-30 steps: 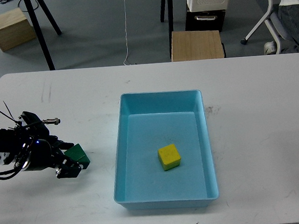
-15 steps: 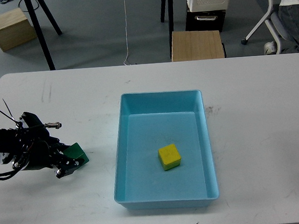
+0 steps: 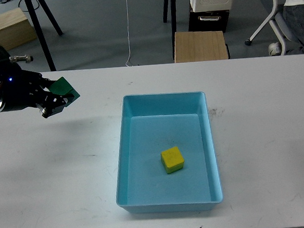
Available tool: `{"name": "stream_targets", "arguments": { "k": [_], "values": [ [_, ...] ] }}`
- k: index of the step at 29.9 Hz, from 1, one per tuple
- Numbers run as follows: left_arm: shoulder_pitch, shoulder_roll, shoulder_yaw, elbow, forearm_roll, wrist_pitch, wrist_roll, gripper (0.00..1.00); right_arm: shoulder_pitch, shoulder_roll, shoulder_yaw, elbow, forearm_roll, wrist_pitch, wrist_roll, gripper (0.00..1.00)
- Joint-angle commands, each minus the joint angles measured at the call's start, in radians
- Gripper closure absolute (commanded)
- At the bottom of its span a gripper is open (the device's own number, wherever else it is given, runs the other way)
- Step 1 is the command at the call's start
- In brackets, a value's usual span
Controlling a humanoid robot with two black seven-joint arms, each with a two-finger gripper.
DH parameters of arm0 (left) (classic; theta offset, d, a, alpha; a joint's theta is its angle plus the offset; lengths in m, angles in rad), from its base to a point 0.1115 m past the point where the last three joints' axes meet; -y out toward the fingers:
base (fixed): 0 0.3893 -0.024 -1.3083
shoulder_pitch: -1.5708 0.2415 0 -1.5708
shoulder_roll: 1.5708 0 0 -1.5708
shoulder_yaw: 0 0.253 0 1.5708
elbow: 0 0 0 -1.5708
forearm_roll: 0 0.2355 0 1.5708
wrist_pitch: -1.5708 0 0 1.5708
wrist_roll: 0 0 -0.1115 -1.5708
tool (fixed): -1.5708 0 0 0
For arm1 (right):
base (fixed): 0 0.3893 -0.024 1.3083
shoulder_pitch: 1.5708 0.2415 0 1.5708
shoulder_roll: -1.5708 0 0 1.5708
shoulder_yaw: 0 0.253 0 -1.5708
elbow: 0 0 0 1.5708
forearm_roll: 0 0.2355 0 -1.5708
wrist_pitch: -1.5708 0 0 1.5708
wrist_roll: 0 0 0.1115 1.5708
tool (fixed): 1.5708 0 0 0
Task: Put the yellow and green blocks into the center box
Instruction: 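Carry the green cube over the tray beside the yellow cube, then lower the green cube into the tray next to the yellow cube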
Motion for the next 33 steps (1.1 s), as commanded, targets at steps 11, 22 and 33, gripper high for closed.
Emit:
{"name": "stream_targets", "arguments": {
  "k": [11, 22, 33],
  "values": [
    [-0.172, -0.317, 0.008, -0.198, 0.016, -0.171, 0.000, 0.82, -0.069, -0.005, 0.001, -0.027, 0.000, -0.057, 0.000, 0.01],
    [-0.160, -0.607, 0.112, -0.048, 0.150, -0.171, 0.000, 0.78, -0.074, 0.005, -0.001, -0.064, 0.002, -0.062, 0.000, 0.01],
    [-0.081, -0.616, 0.169, 0.005, 0.150, -0.171, 0.000, 0.73, -0.072, 0.007, -0.006, -0.064, 0.002, -0.062, 0.000, 0.01]
  ]
}}
